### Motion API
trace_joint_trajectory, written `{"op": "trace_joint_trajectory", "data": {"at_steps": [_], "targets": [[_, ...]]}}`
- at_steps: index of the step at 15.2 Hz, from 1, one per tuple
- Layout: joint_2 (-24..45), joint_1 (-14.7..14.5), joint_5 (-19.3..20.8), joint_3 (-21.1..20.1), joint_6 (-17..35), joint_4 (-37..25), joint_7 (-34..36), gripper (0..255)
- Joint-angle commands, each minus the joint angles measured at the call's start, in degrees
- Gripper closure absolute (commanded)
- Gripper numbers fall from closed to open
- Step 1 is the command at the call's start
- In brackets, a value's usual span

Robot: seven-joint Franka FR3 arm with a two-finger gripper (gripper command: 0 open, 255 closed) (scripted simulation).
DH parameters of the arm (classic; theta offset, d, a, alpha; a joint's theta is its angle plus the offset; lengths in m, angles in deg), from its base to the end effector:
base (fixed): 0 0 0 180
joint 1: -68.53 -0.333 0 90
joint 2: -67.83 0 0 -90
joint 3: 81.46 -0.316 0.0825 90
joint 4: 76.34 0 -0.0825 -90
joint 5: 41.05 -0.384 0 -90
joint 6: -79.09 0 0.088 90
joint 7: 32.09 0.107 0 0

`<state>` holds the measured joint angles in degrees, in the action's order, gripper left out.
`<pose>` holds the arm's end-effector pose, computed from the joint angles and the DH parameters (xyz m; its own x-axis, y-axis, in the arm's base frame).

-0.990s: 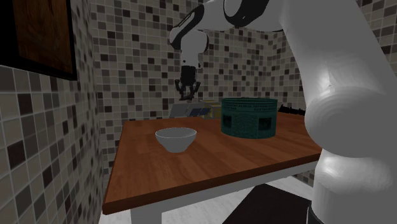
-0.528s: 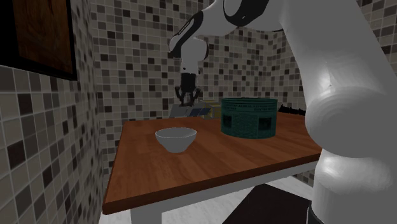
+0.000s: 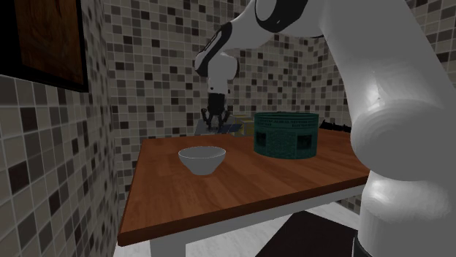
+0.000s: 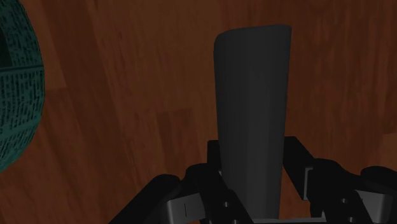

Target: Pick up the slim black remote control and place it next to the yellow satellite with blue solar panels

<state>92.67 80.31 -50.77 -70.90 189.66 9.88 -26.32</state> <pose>0.6423 -0.2316 0.4205 0.8611 -0.5083 -0.0104 -0.5074 -0.8579 -0.0810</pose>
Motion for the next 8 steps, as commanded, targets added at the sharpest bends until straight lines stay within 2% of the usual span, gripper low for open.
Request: {"op": "trace_joint_trajectory", "data": {"at_steps": [1, 8], "targets": [[0.4, 0.0, -0.2, -0.1, 1.5, 1.1, -0.2, 255], [2.0, 0.0, -0.7, -0.3, 6.1, 4.1, -0.9, 255]]}}
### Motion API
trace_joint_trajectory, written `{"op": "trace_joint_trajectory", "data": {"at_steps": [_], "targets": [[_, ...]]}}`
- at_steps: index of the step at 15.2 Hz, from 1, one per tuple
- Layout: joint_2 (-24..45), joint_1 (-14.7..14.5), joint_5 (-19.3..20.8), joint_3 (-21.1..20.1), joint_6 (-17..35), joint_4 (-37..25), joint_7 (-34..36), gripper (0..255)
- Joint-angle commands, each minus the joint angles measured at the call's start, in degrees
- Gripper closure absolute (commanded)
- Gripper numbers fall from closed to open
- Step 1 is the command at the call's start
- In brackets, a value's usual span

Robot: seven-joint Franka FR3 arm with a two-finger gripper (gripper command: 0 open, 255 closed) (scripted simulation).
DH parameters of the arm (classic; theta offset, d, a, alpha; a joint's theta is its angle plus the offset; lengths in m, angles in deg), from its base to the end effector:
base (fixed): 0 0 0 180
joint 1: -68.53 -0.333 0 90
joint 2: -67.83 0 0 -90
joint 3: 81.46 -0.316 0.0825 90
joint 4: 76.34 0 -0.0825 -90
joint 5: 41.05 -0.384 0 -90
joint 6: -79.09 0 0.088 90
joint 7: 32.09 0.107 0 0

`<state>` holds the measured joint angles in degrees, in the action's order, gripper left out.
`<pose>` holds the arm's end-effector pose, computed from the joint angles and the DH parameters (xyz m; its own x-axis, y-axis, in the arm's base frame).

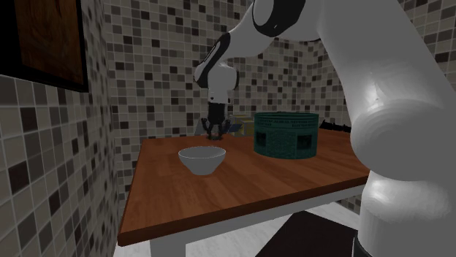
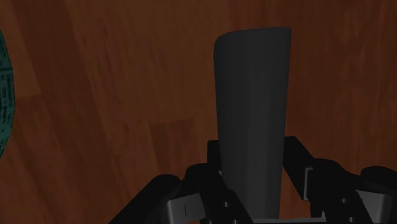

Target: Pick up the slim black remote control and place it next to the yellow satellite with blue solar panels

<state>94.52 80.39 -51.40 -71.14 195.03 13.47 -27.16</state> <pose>0.6424 -0.2329 0.3772 0.8611 -0.5083 -0.0103 -0.5074 -0.8579 -0.0810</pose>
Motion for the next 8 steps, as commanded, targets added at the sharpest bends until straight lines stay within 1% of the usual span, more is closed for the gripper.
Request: {"op": "trace_joint_trajectory", "data": {"at_steps": [1, 8], "targets": [[0.5, 0.0, -0.2, -0.1, 1.4, 0.9, -0.1, 255], [2.8, 0.1, -0.9, -0.4, 5.9, 3.2, -0.9, 255]]}}
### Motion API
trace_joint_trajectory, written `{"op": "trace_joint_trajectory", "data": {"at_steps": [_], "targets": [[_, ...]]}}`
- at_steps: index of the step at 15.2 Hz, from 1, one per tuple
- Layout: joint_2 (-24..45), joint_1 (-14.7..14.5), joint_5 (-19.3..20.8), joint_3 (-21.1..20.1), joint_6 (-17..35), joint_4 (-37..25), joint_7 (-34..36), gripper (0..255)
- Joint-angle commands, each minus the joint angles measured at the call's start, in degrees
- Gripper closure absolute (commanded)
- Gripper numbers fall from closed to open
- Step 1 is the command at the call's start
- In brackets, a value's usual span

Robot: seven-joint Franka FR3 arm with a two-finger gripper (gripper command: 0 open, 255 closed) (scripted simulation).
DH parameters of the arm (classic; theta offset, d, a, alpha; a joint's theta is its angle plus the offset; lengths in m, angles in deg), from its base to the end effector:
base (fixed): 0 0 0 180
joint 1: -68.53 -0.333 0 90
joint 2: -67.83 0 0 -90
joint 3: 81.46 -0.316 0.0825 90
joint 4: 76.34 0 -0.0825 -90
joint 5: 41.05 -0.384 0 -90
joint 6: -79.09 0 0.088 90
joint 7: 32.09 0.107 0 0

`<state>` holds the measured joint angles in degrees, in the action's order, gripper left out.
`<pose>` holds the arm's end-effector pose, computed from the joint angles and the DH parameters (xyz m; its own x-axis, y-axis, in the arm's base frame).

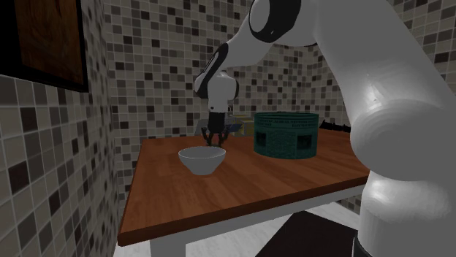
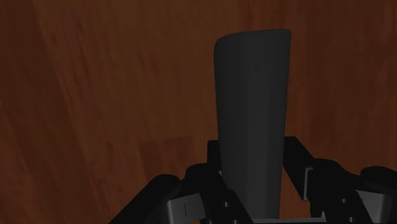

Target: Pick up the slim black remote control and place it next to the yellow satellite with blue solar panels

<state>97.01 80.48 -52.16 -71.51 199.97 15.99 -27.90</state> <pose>0.6431 -0.2327 0.3347 0.8611 -0.5083 -0.0104 -0.5074 -0.8579 -0.0811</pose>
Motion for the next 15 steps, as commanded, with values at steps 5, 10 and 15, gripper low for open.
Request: {"op": "trace_joint_trajectory", "data": {"at_steps": [5, 10, 15], "targets": [[0.3, 0.0, -0.1, -0.1, 1.0, 0.6, -0.1, 255], [0.3, 0.0, -0.1, -0.1, 1.0, 0.6, -0.1, 0], [-0.6, 0.0, 0.1, 0.1, -0.5, 0.0, 0.0, 0]]}}
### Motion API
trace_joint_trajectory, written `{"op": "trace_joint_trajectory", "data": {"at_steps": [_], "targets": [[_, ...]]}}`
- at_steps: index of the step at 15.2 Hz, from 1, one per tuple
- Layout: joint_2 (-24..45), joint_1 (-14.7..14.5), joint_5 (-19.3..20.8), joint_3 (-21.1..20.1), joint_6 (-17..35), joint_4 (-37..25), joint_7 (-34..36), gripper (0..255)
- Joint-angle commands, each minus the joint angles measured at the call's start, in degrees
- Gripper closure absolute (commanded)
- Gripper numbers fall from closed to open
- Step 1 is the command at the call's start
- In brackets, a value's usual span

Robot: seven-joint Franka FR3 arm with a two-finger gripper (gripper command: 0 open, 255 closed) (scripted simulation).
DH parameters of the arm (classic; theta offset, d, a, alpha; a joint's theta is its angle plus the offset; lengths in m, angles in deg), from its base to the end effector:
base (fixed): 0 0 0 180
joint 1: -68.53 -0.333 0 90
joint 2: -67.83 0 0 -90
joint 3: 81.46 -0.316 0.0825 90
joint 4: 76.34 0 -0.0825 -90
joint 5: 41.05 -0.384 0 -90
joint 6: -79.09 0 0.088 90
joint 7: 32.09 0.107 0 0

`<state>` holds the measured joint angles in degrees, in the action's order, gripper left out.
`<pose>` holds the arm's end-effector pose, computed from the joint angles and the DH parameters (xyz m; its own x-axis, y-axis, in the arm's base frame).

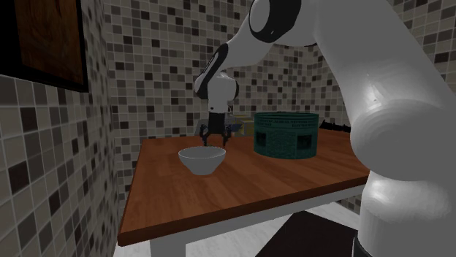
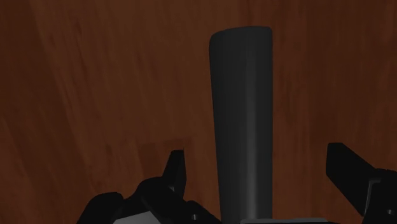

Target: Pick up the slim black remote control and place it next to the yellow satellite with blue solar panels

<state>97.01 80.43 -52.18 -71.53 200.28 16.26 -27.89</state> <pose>0.6428 -0.2320 0.3330 0.8611 -0.5083 -0.0097 -0.5073 -0.8579 -0.0812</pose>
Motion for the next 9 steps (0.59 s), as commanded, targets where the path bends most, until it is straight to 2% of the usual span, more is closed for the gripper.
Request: {"op": "trace_joint_trajectory", "data": {"at_steps": [1, 3, 9], "targets": [[-1.4, 0.1, 0.4, 0.2, -2.4, -1.1, 0.2, 0], [-2.6, 0.2, 0.8, 0.5, -5.2, -2.6, 0.4, 0], [-2.6, 0.2, 0.8, 0.5, -5.2, -2.6, 0.4, 0]]}}
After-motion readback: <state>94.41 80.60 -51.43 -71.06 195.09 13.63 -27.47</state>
